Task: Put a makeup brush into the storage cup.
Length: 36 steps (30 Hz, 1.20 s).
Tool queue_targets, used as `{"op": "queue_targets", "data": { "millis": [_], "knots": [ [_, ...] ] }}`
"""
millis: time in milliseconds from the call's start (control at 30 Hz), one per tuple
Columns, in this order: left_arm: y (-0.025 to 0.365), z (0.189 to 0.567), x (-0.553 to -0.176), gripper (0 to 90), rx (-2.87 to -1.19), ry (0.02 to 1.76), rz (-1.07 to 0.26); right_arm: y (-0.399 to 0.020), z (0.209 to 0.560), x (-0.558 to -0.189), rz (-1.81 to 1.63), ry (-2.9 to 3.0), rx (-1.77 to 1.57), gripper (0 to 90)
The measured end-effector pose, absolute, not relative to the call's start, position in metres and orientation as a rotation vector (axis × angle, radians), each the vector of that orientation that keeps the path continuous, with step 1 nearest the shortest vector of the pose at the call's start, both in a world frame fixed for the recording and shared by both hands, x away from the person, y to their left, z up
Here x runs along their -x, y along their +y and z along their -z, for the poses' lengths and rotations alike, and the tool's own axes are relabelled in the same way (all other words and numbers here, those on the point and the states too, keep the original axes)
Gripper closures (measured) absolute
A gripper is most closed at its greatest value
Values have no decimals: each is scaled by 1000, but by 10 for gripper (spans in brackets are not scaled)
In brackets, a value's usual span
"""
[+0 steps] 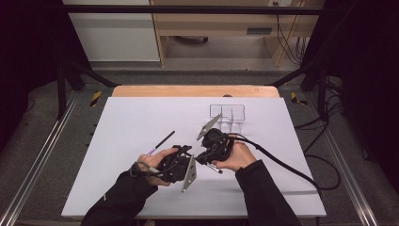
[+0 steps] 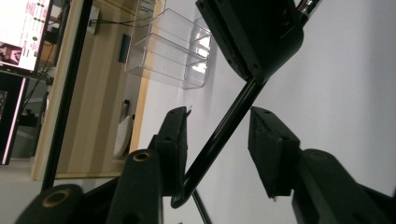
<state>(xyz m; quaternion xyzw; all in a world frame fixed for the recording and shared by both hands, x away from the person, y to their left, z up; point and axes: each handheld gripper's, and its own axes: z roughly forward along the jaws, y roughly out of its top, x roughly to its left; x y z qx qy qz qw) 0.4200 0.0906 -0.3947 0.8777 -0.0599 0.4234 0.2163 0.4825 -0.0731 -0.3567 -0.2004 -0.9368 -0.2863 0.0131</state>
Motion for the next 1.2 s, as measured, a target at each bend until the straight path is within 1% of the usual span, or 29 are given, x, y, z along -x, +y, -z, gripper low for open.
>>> {"op": "queue_targets", "data": {
  "millis": [67, 100, 600, 733, 1067, 1200],
  "knots": [
    [91, 395, -419, 643, -2432, -179, -1177, -73, 357, -482, 890, -2915, 625, 842],
    [91, 395, -419, 676, -2430, -190, -1177, -72, 357, -482, 887, -2919, 618, 841],
    [90, 399, -417, 779, -2500, -291, -1152, -72, 358, -482, 878, -2914, 598, 841],
    [88, 400, -416, 829, -2529, -332, -1136, -74, 356, -480, 895, -2917, 582, 839],
    [88, 399, -416, 833, -2536, -314, -1115, -76, 354, -481, 929, -2914, 587, 817],
    [93, 401, -417, 833, -2538, -259, -1087, -80, 350, -482, 990, -2930, 621, 755]
  ]
}}
